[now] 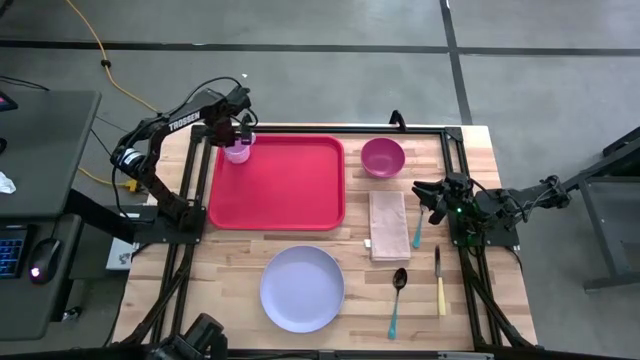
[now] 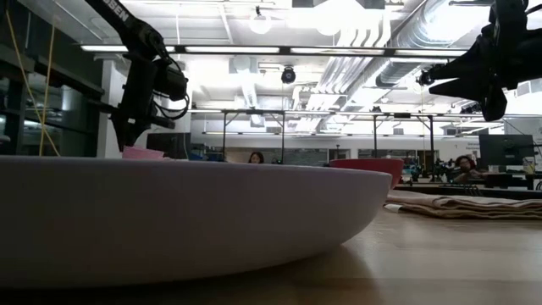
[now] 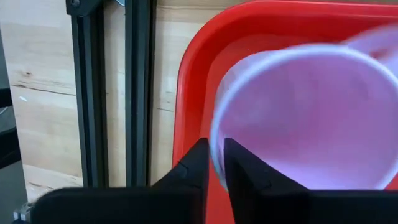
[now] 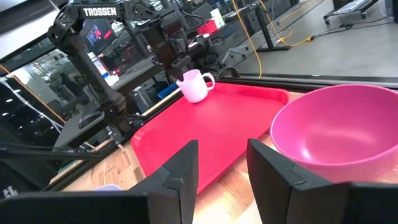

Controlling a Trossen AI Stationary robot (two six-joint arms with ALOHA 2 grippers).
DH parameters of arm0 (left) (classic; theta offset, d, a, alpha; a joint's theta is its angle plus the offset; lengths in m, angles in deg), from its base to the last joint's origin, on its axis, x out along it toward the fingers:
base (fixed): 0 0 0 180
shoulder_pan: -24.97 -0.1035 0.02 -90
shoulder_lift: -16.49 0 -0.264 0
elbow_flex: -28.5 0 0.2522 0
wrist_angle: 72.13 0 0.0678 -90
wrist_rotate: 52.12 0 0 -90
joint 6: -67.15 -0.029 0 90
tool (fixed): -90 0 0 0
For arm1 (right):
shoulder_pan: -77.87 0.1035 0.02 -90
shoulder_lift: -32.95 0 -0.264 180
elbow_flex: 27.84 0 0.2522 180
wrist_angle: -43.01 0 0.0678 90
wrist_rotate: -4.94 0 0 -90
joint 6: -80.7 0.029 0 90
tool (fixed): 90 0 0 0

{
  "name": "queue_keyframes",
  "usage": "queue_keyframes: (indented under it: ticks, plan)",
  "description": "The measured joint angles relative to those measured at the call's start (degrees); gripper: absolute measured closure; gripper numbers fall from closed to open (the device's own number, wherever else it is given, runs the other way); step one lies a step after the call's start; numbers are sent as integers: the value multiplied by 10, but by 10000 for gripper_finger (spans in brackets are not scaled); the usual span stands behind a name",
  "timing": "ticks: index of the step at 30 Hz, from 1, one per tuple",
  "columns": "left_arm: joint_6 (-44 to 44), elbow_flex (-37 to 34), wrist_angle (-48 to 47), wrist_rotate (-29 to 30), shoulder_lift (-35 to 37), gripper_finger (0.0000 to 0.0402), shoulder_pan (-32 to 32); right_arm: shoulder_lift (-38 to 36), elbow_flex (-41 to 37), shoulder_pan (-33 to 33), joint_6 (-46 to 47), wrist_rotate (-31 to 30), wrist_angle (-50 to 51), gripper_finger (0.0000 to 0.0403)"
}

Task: Set up tray
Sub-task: Put the pink mug on the orange tray, then put the light purple plate on the orange tray

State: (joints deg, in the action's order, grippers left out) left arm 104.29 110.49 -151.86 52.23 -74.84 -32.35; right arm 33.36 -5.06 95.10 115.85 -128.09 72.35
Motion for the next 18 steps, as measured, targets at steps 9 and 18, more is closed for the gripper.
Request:
queue_keyframes:
  ticks: [9, 18]
  plan:
    - [-18, 0, -10, -3, 0, 242, 0, 0, 0, 0, 0, 4, 0, 290]
    - [-34, 1, -22, -16, 0, 220, 0, 0, 0, 0, 0, 4, 0, 290]
